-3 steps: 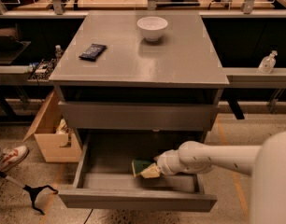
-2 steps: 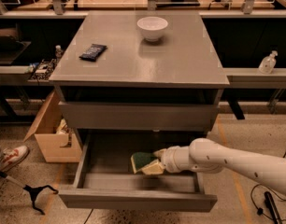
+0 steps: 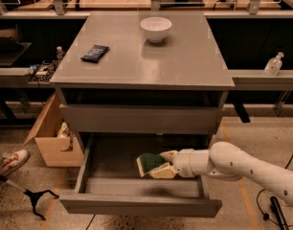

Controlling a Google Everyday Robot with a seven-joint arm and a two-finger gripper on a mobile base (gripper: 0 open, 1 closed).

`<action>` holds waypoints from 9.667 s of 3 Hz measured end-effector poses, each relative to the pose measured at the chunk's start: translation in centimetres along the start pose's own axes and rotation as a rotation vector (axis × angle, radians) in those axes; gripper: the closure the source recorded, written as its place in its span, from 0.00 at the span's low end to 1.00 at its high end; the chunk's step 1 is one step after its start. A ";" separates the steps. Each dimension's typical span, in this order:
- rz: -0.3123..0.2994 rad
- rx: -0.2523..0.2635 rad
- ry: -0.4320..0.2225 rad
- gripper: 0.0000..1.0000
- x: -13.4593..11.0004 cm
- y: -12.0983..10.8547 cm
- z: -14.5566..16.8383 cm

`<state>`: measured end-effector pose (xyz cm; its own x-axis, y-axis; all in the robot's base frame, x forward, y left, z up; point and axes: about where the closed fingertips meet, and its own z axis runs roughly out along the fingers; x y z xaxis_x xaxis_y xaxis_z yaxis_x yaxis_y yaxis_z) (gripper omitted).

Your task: Pick sponge from middle drawer and place on counter

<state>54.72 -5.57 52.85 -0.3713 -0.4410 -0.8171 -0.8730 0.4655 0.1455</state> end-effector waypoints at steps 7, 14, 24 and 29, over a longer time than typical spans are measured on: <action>-0.465 0.246 -0.005 1.00 -19.7 -1.5 -14.1; -0.737 0.205 0.235 1.00 -36.0 -8.5 -7.9; -0.613 0.450 0.337 0.59 -42.9 -12.7 -12.1; -0.589 0.461 0.339 0.00 -42.0 -13.7 -12.7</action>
Offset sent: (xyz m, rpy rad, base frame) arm -0.0226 -0.0330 0.1533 -0.0893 -0.3189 -0.0141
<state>78.27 -3.15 92.29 -0.0329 -0.8850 -0.4644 -0.7643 0.3217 -0.5589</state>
